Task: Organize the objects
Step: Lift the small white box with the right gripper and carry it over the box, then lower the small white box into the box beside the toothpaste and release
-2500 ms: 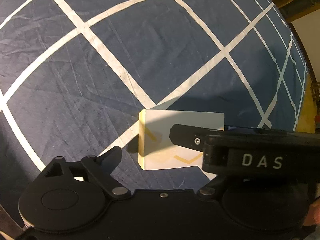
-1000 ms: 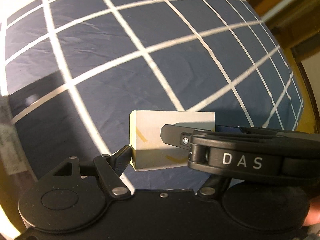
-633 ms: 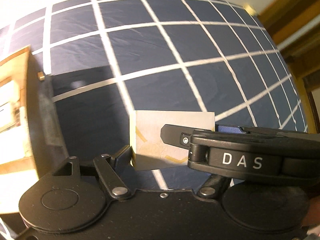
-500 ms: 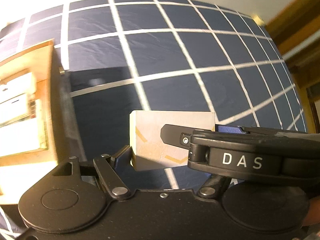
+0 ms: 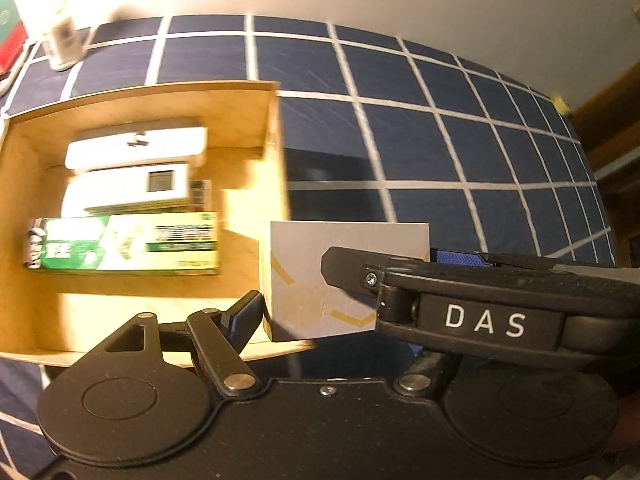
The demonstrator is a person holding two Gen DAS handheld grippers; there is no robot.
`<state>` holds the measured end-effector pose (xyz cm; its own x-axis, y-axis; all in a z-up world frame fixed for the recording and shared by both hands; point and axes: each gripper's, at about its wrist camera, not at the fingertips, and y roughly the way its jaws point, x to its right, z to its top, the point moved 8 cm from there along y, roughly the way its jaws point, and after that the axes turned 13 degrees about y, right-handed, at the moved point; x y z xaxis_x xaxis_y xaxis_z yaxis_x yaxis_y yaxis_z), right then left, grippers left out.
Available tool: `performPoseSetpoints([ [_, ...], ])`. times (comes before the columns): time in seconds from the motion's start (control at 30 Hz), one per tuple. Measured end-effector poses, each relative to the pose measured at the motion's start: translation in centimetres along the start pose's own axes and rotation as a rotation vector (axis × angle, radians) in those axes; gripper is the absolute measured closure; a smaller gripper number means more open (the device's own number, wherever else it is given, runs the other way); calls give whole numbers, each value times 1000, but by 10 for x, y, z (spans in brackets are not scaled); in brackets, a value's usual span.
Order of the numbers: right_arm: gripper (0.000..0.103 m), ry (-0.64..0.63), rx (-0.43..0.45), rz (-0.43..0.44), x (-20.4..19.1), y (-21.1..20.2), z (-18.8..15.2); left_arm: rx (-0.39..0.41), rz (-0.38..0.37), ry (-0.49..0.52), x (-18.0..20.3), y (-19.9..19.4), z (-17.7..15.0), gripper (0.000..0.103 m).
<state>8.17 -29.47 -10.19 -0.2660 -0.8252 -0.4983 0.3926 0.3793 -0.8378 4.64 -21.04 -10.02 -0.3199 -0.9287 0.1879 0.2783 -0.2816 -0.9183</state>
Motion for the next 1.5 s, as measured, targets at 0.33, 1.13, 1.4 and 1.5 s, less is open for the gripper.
performPoseSetpoints([
  [0.33,35,-37,-29,9,-69,38,-22,1,15,-41,-72,-21,-22,33],
  [1.13,35,-14,-183,-48,-100,138,-54,-133,-33,-124,-161,25,-57,33],
  [1.4,35,17,-232,-72,-87,158,-61,-187,-54,-136,-166,48,-67,33],
  [1.5,35,23,-243,-78,-84,163,-62,-199,-58,-142,-167,54,-69,33],
])
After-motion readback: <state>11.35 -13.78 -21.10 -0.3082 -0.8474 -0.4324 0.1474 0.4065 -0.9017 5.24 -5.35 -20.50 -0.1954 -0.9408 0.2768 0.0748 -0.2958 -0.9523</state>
